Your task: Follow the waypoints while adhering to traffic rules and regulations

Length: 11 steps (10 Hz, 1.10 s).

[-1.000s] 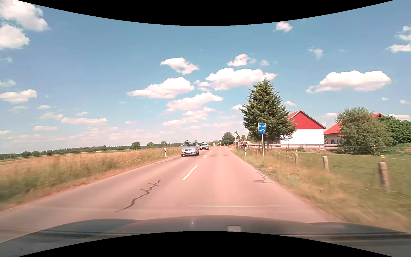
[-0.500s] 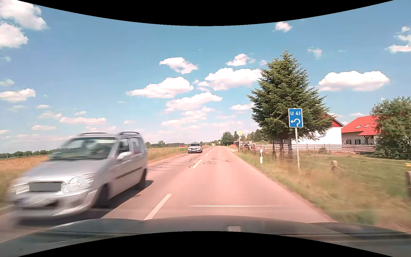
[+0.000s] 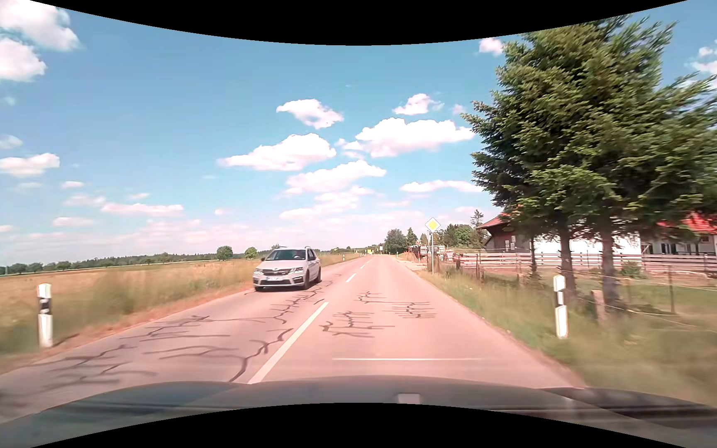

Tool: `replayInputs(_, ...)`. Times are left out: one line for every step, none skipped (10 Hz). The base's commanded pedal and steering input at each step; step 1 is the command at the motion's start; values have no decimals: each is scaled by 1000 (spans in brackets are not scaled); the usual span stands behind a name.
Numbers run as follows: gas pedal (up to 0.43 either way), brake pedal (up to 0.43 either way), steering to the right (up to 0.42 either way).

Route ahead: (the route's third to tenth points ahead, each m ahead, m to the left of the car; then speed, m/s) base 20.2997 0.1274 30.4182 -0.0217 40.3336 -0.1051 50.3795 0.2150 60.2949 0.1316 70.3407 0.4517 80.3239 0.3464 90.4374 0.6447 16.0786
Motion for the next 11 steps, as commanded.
replayInputs(157, 0, 2)
replayInputs(157, 0, 2)
replayInputs(157, 0, 2)
replayInputs(157, 0, 2)
replayInputs(157, 0, 2)
replayInputs(157, 0, 2)
replayInputs(157, 0, 2)
replayInputs(157, 0, 1)
replayInputs(157, 0, 1)
replayInputs(157, 0, 1)
replayInputs(157, 0, 1)
